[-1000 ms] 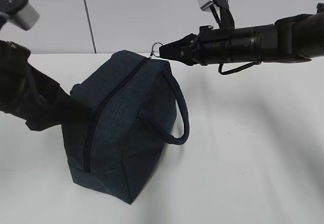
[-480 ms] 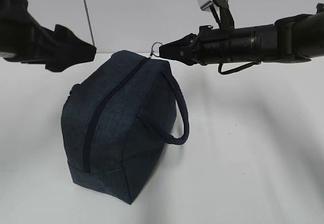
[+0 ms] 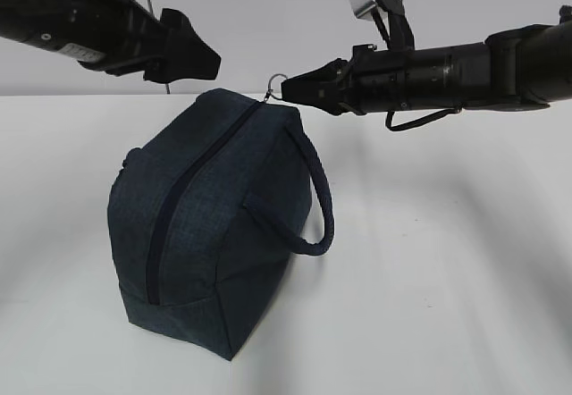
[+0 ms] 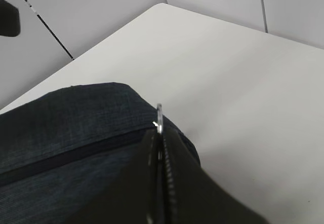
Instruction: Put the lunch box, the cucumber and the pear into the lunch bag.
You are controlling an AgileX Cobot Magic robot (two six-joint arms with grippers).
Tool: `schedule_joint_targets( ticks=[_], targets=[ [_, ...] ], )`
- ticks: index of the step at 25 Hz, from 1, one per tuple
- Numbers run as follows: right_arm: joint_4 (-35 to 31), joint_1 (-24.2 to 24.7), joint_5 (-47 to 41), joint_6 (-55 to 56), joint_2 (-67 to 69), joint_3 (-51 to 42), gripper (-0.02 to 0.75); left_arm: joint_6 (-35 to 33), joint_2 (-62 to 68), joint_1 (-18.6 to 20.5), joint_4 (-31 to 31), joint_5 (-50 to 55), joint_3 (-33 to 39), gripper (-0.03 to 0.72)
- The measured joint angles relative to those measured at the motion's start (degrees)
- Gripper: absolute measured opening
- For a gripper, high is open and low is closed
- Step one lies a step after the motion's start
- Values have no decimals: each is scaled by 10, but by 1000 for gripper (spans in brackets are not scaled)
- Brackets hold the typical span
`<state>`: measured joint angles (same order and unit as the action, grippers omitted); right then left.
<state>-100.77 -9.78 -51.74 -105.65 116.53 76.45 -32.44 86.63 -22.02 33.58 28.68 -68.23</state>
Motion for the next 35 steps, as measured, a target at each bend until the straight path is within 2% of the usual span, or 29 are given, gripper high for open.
schedule_joint_targets(
  ticks=[8, 14, 18, 23, 29, 32, 35],
  targets=[
    [0, 0, 0, -2, 0, 0, 0, 13, 47, 1, 0, 22, -70, 510],
    [0, 0, 0, -2, 0, 0, 0, 41, 99, 25, -2, 115, -129, 495],
    [0, 0, 0, -2, 0, 0, 0, 75, 124, 32, -43, 155, -158, 463],
    [0, 0, 0, -4, 0, 0, 0, 90, 135, 33, -69, 177, -164, 451],
    [0, 0, 0, -4, 0, 0, 0, 90, 147, 33, -71, 188, -164, 442],
    [0, 0, 0, -4, 0, 0, 0, 90, 151, 33, -71, 188, -164, 402],
    [0, 0, 0, -4, 0, 0, 0, 90, 151, 33, -71, 188, -164, 328]
  ],
)
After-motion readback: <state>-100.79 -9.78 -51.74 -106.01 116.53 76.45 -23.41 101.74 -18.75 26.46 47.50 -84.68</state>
